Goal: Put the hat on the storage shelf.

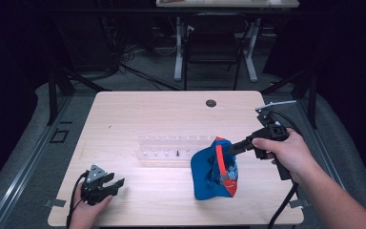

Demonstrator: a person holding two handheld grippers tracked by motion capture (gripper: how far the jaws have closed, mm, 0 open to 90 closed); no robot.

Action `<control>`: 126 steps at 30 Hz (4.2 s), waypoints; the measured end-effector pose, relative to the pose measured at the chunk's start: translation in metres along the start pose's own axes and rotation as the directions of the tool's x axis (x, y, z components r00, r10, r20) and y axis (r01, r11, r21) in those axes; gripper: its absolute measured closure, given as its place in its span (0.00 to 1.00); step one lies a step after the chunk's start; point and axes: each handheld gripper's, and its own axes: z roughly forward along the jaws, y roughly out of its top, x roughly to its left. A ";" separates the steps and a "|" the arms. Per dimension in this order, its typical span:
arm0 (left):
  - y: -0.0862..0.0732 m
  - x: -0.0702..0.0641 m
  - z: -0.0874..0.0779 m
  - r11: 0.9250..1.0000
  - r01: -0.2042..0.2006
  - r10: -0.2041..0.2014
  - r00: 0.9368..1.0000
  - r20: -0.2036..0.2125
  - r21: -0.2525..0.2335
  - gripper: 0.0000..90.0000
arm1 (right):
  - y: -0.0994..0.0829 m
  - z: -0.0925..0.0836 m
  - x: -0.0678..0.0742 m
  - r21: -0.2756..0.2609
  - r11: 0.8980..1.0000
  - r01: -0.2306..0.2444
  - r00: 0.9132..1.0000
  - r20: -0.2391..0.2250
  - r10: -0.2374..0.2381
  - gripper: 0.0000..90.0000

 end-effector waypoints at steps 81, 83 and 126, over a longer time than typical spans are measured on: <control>0.001 0.002 -0.001 1.000 0.006 -0.006 1.000 -0.002 -0.007 0.53 | 0.055 -0.011 0.073 -0.170 0.983 0.067 0.974 -0.200 -0.101 1.00; 0.001 0.002 -0.001 1.000 0.005 -0.005 1.000 -0.003 -0.006 0.53 | 0.058 -0.010 0.075 -0.172 0.983 0.063 0.973 -0.209 -0.099 1.00; 0.002 0.001 0.000 1.000 0.005 -0.005 1.000 0.000 -0.018 0.53 | 0.100 0.046 0.083 -0.216 0.976 0.027 0.960 -0.266 -0.085 1.00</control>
